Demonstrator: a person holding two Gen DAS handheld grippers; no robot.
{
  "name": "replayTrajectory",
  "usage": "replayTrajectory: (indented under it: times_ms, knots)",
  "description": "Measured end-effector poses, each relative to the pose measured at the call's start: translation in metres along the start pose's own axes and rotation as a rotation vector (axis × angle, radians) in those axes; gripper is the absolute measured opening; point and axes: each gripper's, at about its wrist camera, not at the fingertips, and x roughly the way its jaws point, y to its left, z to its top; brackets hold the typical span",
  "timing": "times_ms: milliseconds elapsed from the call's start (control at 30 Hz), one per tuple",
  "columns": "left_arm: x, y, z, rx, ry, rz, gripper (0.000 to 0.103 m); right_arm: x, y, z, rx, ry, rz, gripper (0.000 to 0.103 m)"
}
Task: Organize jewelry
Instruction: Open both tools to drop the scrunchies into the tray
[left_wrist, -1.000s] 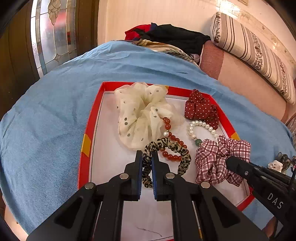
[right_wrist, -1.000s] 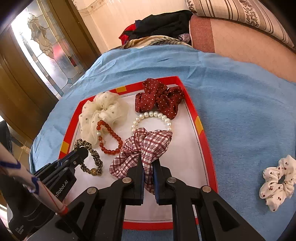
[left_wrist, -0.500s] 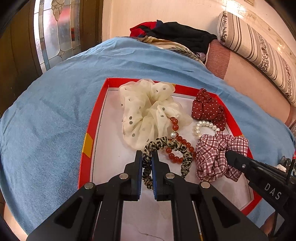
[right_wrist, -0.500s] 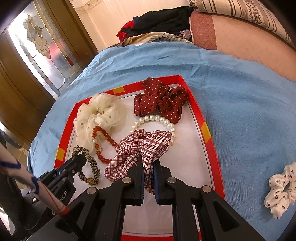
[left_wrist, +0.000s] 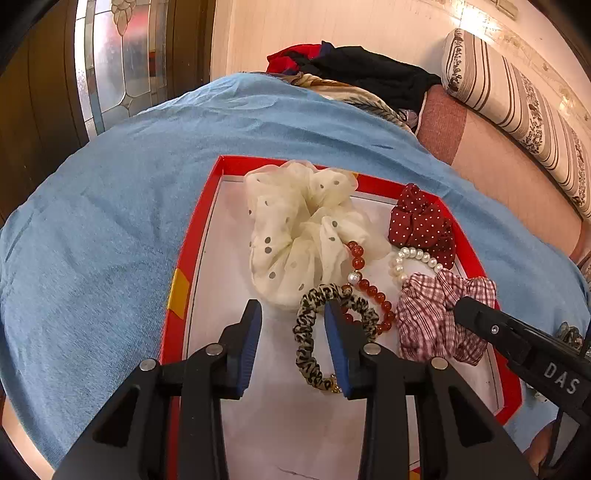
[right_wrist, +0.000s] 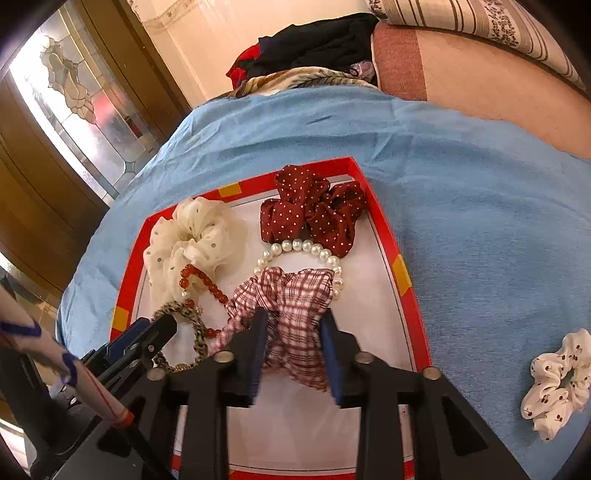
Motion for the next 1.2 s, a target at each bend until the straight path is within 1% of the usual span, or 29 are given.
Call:
replayTrajectory:
  times_ms: [33,67,267,433,567,633,667,733,900,1000,1100,1200]
  knots:
    - [0.0,0.0,0.0,-0.001,0.001,-0.001,0.034,-0.001,0.0,0.0,0.0,-0.001,0.002,0.041]
    - [0.0,0.0,0.0,-0.003,0.003,-0.003,0.034,-0.003,-0.001,0.001,0.001,-0.005,0.002,0.042]
    - [-0.001,0.0,0.0,-0.006,0.001,-0.007,0.04,-0.009,-0.003,0.003,-0.001,-0.013,0.0,0.042]
    - [-0.003,-0.001,0.0,-0.004,-0.004,-0.01,0.041,-0.014,-0.006,0.002,-0.001,-0.013,0.003,0.042]
    - [-0.004,-0.001,0.001,-0.006,-0.01,-0.01,0.049,-0.016,-0.005,0.002,-0.006,-0.01,-0.001,0.043]
    - [-0.006,-0.002,0.001,-0.005,-0.018,-0.006,0.05,-0.017,-0.005,0.002,-0.008,-0.01,0.001,0.043]
    - [-0.007,-0.002,0.001,-0.005,-0.021,-0.005,0.051,-0.017,-0.004,0.001,-0.01,-0.01,-0.001,0.044]
    - [-0.008,-0.002,0.001,-0.007,-0.025,-0.007,0.053,-0.02,-0.004,0.0,-0.014,-0.012,-0.005,0.05]
    - [-0.011,-0.003,0.002,-0.001,-0.036,-0.005,0.056,-0.024,-0.003,-0.002,-0.018,-0.016,-0.012,0.053]
    - [-0.013,-0.003,0.002,-0.002,-0.043,-0.002,0.057,-0.027,-0.004,-0.004,-0.013,-0.017,-0.021,0.06]
    - [-0.014,-0.003,0.002,-0.005,-0.046,-0.004,0.057,-0.028,-0.003,-0.006,-0.024,-0.012,-0.031,0.061]
    - [-0.016,-0.004,0.002,-0.003,-0.053,-0.003,0.057,-0.029,-0.002,-0.009,-0.029,-0.002,-0.037,0.066]
